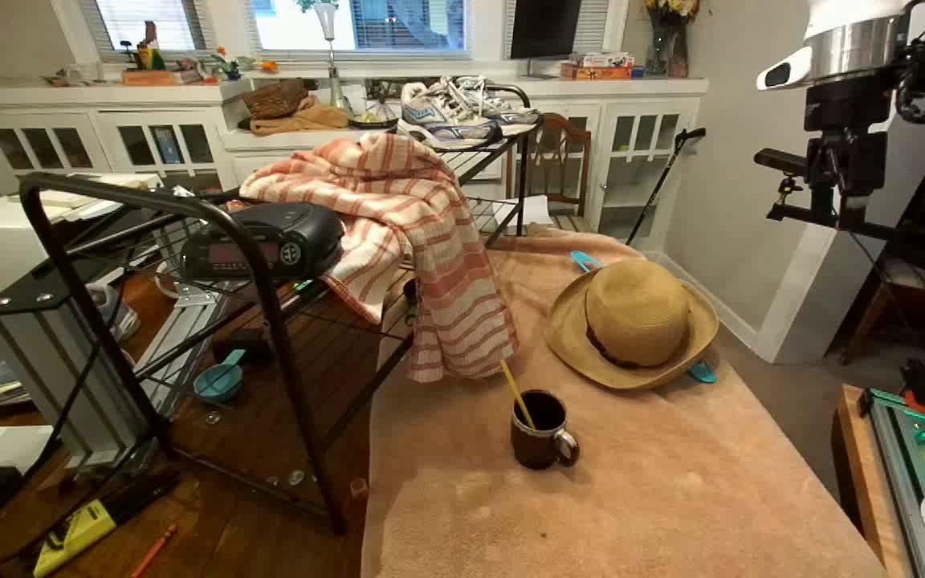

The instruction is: Remove the pencil from the brown cup and put it on the top of the shoe rack

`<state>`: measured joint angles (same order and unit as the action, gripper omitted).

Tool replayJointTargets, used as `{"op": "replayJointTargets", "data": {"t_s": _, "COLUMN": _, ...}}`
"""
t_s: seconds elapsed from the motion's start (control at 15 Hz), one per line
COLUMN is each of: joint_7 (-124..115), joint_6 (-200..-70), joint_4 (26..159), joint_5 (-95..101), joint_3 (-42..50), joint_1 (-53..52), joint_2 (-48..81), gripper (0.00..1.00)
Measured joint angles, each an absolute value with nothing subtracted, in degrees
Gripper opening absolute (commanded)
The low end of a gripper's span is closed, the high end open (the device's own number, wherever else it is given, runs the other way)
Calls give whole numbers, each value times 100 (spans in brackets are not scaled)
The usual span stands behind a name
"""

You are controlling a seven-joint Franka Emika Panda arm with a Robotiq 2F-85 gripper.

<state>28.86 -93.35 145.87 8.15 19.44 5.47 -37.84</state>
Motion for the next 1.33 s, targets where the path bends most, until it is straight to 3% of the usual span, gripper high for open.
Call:
{"op": "replayJointTargets", "data": {"t_s": 0.47, "joint_7": 2883, "joint_6": -9335, "joint_4": 14587, "joint_5": 761, "joint_3": 1881, "joint_1": 531, "joint_2": -3782, "gripper": 100}}
{"op": "replayJointTargets", "data": {"t_s": 1.0, "joint_7": 2320, "joint_6": -9329, "joint_4": 14486, "joint_5": -218, "joint_3": 833, "joint_1": -194, "joint_2": -3586, "gripper": 100}}
{"op": "replayJointTargets", "data": {"t_s": 1.33, "joint_7": 1442, "joint_6": -9384, "joint_4": 13911, "joint_5": -956, "joint_3": 252, "joint_1": -525, "joint_2": -2717, "gripper": 100}}
